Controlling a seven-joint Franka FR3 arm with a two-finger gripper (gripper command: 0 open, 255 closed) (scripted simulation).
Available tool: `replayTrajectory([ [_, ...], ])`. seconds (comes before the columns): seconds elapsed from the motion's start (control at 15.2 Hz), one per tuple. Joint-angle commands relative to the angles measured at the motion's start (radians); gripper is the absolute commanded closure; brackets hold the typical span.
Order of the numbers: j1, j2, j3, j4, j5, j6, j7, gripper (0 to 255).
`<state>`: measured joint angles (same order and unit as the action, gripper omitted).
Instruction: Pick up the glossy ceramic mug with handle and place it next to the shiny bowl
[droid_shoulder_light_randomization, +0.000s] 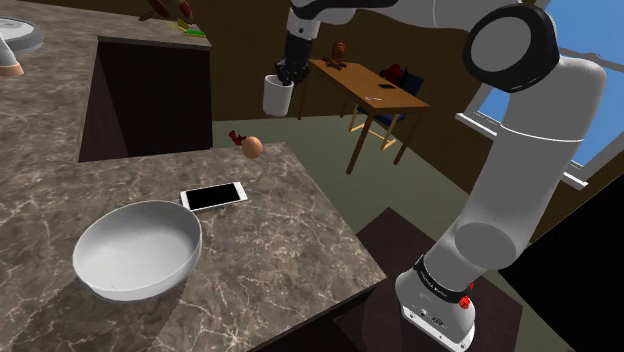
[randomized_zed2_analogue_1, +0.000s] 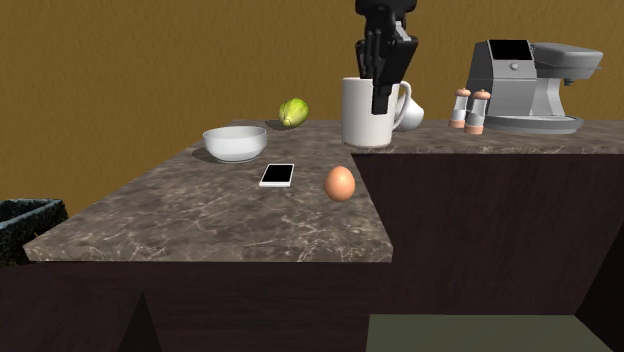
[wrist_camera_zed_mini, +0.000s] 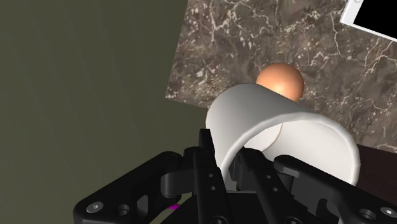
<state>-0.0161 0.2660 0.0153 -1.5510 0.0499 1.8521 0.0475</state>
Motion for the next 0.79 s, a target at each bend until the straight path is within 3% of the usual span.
replayTrajectory([
  [0.0,-0.001,-0.003,0.0,0.027,0.0,-0.031,0.001,255],
  [0.13,-0.001,-0.003,0.0,0.052,0.0,-0.054,0.002,255],
  [0.73,0.103,-0.177,0.071,-0.184,-0.011,0.015,0.177,255],
])
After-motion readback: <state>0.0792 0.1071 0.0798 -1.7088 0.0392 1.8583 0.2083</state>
